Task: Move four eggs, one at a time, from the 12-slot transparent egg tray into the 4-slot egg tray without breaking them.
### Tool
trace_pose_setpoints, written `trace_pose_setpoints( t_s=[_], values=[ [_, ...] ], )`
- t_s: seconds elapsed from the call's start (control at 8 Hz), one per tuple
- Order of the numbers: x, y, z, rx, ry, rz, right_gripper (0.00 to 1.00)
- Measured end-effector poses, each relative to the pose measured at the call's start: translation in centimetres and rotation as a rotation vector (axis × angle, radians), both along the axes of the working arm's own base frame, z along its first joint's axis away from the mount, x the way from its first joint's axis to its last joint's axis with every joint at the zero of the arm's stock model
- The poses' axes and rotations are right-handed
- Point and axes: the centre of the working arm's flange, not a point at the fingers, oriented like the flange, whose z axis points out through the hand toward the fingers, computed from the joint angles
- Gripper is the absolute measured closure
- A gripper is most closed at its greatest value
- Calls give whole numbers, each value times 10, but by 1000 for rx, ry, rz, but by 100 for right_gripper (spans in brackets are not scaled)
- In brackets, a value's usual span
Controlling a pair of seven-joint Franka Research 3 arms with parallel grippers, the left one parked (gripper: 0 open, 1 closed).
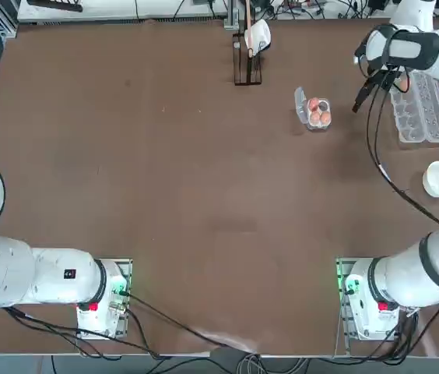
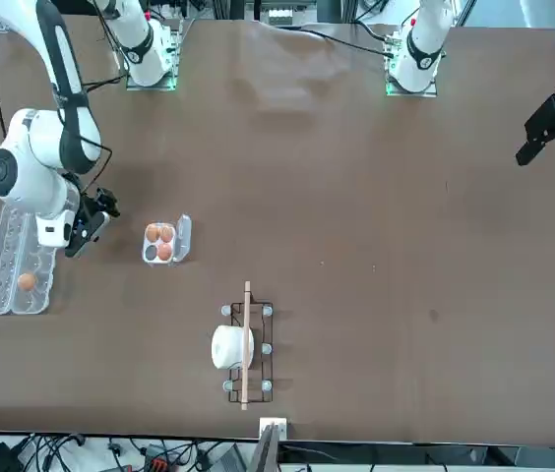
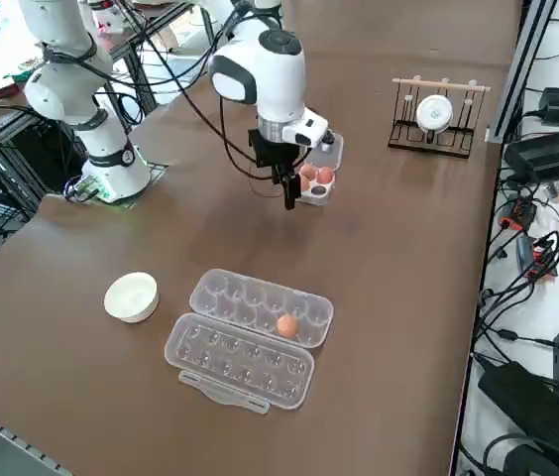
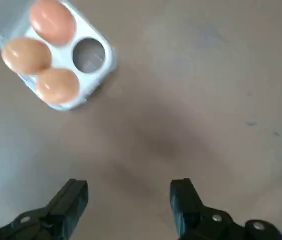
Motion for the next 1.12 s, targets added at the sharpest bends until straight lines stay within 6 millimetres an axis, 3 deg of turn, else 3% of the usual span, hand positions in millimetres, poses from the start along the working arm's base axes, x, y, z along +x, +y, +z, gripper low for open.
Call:
trace_pose_setpoints(
  t_s=[0.38,1.12],
  values=[
    [17,-49,-5,3,-17,111,0],
    [50,-106,-11,-14,-70,325,0]
  ],
)
